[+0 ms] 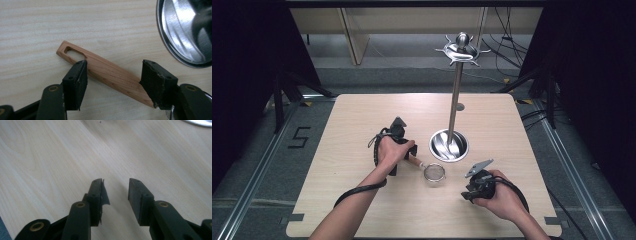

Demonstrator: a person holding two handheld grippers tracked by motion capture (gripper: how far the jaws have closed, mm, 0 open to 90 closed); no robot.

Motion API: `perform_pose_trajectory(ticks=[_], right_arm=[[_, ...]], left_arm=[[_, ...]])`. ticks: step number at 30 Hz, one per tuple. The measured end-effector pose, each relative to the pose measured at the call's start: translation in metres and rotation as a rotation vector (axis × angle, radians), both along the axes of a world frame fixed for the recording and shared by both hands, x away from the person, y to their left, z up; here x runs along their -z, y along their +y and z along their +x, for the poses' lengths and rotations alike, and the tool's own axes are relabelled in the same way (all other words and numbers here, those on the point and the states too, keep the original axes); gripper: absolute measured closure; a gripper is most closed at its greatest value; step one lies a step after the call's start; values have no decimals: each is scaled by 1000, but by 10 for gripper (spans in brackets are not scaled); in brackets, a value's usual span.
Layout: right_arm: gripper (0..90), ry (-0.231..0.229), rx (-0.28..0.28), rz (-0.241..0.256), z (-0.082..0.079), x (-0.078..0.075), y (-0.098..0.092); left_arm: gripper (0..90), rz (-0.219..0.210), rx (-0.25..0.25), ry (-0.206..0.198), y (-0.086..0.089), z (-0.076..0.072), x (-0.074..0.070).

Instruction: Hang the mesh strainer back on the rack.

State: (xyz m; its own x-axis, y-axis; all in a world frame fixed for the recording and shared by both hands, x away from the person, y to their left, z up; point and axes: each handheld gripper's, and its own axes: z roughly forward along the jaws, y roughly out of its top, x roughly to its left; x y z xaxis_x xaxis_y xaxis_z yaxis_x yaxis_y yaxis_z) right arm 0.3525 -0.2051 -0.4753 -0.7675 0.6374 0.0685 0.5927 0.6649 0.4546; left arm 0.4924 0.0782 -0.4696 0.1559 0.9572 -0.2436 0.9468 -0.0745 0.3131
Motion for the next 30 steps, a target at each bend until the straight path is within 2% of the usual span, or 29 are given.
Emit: perform_pose_trajectory(ticks=[1, 2, 4, 8, 11, 12, 15, 17, 18, 20, 22, 26, 27, 28, 29, 30], right_arm=[[646, 0, 0, 0, 0, 0, 0], [643, 2, -6, -4, 0, 1, -1], [640, 6, -3, -4, 0, 1, -1], [638, 22, 3, -1, -1, 2, 1], [635, 17, -7, -4, -1, 2, 2], [634, 15, -16, -6, 0, 2, 2], [630, 21, -12, -4, -1, 3, 3], [627, 24, -13, 0, -1, 3, 3], [627, 47, 3, 4, -3, 4, 4], [627, 46, -7, 4, -2, 4, 4], [627, 46, -8, 5, -2, 4, 4], [626, 46, -9, 6, -2, 4, 3], [625, 41, -21, -1, -1, 5, 3], [625, 48, -15, 0, -2, 5, 3], [624, 52, -11, 2, -3, 5, 4], [623, 48, -15, 4, -2, 5, 4]], left_arm=[[372, 0, 0, 0, 0, 0, 0], [371, 31, 18, 9, -3, 0, 0], [369, 40, 14, 6, -4, -1, 0], [338, 34, 25, 26, -5, -7, 1], [310, 41, 26, 31, -6, -7, 1], [308, 57, 44, 40, -7, -7, 1], [309, 71, 51, 54, -10, -4, 0], [296, 85, 51, 70, -10, -1, -1], [291, 89, 46, 66, -10, 0, 0], [285, 109, 38, 78, -9, 3, 1], [285, 116, 52, 102, -8, 5, 2], [341, 149, 83, 129, -8, 7, 0], [375, 148, 74, 127, -9, 6, 2], [403, 126, 49, 119, -11, 6, 6], [463, 134, 79, 131, -11, 7, 6], [503, 163, 117, 135, -10, 6, 7]])
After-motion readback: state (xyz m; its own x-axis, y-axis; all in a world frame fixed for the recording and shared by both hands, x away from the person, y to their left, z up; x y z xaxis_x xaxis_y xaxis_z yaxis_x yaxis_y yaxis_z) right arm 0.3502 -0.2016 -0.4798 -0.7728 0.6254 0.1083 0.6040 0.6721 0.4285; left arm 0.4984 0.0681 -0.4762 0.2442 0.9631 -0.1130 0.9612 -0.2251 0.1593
